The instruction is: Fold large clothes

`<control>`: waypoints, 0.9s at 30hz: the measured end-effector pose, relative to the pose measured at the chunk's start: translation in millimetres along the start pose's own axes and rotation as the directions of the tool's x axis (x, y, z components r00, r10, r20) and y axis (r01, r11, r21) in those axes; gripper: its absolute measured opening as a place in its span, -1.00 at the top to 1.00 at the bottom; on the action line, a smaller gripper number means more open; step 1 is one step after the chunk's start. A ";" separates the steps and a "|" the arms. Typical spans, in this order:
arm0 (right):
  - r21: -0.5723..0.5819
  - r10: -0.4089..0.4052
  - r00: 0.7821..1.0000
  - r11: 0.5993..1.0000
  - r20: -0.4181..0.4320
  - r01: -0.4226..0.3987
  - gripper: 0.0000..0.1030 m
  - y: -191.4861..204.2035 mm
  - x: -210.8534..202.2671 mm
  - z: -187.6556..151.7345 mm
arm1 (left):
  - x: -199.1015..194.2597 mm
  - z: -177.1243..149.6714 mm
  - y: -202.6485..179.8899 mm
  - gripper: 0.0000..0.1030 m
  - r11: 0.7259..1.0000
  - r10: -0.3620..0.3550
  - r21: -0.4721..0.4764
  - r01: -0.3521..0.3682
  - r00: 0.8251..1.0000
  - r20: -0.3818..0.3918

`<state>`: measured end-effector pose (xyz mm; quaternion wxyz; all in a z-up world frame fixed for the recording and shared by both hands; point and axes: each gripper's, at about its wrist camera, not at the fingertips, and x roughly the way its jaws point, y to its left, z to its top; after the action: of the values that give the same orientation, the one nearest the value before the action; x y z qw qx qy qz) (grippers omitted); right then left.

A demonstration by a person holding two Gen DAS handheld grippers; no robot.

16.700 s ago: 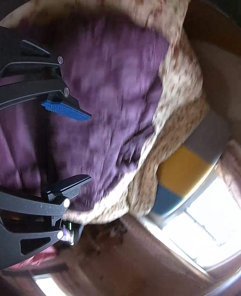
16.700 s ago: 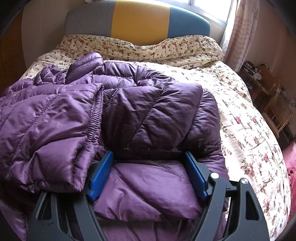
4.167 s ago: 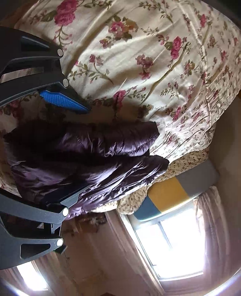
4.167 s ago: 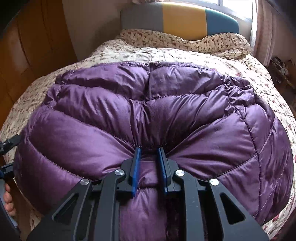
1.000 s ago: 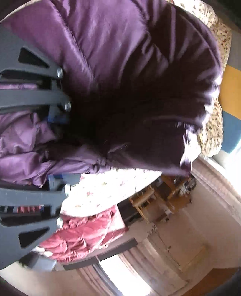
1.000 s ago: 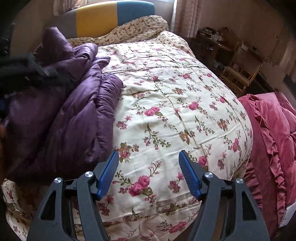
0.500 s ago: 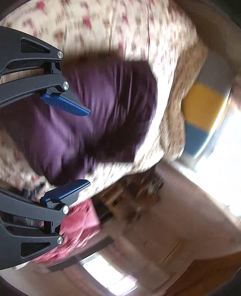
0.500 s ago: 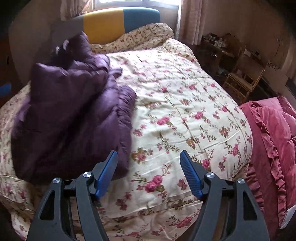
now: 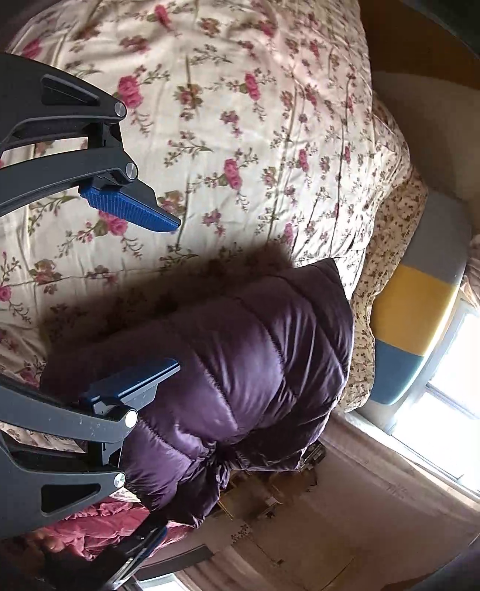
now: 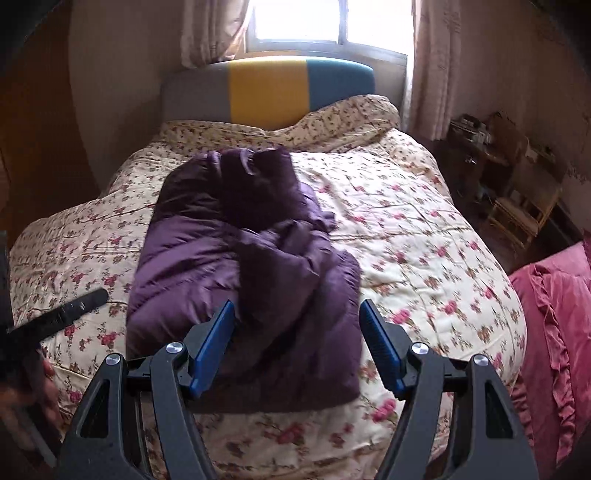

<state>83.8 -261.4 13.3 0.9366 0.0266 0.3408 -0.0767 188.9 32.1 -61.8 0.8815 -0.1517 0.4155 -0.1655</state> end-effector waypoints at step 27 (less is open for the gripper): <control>0.263 -0.025 0.992 0.963 -0.124 0.058 0.79 -16.9 56.4 -49.5 | 34.4 15.6 -58.6 -0.05 0.981 -0.099 0.166 0.101 0.995 -0.022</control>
<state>92.3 -280.1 -60.9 0.9007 0.1493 0.3835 -0.1396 212.0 -33.0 -52.0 0.8787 -0.0969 0.3982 -0.2447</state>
